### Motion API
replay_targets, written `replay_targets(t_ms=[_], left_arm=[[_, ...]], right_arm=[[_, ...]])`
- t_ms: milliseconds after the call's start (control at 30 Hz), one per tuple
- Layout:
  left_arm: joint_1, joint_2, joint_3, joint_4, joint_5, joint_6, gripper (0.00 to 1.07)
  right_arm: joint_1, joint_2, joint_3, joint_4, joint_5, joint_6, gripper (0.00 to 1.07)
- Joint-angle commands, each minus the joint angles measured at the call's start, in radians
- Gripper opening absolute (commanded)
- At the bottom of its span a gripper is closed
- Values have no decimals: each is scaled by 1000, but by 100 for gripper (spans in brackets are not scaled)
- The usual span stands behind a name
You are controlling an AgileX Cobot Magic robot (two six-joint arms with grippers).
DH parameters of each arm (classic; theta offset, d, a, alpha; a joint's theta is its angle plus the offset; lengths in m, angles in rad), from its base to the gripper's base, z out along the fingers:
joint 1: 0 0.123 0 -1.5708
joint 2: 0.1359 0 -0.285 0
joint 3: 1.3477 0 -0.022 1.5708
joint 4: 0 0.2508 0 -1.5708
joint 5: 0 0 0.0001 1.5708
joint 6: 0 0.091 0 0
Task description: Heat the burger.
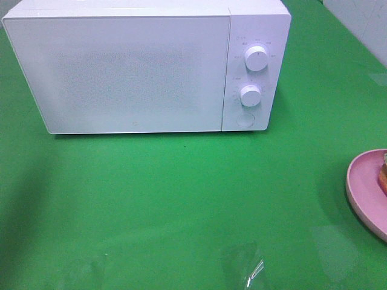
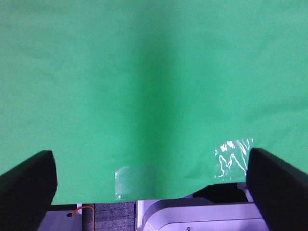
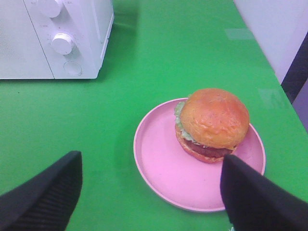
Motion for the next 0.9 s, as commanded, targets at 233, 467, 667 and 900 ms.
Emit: replay_targets(t_ms=[233,467,667,900], left_arm=[[1,-199,223,23,-36,0,101],[1,-345,389,38,-59,0,101],[1,-503,534,58,-66,0,101],[1,-685,545,69,-160,6,101]], right_arm=[[-5,-27,2,-2,-10,3,76],[-5,-27,2,-2,-10,3,76],[-5,-27,2,-2,-10,3,76],[-5,-27,2,-2,-10,3,76]])
